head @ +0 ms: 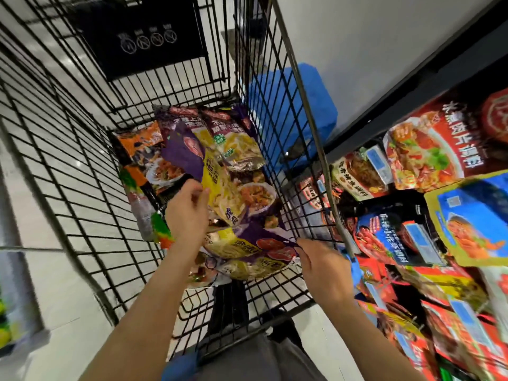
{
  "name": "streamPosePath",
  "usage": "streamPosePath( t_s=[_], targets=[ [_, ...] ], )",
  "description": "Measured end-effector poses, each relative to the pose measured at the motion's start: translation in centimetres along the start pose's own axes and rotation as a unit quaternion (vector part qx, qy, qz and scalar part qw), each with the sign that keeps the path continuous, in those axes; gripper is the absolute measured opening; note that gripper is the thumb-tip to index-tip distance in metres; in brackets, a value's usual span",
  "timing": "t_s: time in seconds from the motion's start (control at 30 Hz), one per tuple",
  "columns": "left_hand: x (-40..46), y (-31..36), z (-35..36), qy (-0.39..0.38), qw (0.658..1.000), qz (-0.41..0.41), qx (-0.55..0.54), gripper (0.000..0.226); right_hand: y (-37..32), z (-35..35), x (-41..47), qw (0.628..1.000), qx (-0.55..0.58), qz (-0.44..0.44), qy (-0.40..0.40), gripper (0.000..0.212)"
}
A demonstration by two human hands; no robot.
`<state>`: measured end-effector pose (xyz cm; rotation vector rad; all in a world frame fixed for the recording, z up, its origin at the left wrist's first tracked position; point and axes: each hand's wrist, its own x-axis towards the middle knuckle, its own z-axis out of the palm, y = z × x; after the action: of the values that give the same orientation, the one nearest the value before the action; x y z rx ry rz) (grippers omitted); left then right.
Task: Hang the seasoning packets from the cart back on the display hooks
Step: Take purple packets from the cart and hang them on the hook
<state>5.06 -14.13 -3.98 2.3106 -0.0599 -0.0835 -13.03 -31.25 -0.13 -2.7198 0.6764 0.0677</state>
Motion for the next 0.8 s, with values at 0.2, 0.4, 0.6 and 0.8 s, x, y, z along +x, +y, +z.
streamPosePath(
  t_s=[0.2, 0.4, 0.6, 0.8],
  targets=[
    [-3.1, -0.7, -3.4, 0.009, 0.99, 0.109, 0.085, 0.018, -0.5, -0.7, -0.2, 0.998, 0.032, 0.015, -0.044, 0.014],
    [-2.1, -0.6, -5.5, 0.048, 0.989, 0.107, 0.095, 0.011, -0.7, -1.0, -0.1, 0.995, -0.017, 0.016, -0.094, 0.028],
    [-0.2, 1.1, -7.9, 0.07, 0.98, 0.164, 0.087, 0.007, -1.1, -1.8, -0.2, 0.994, -0.005, 0.034, -0.1, 0.031],
    [-2.6, -1.0, -7.2, 0.031, 0.994, 0.091, 0.051, 0.012, -1.2, -1.7, -0.4, 0.994, -0.008, 0.035, -0.103, 0.032]
  ],
)
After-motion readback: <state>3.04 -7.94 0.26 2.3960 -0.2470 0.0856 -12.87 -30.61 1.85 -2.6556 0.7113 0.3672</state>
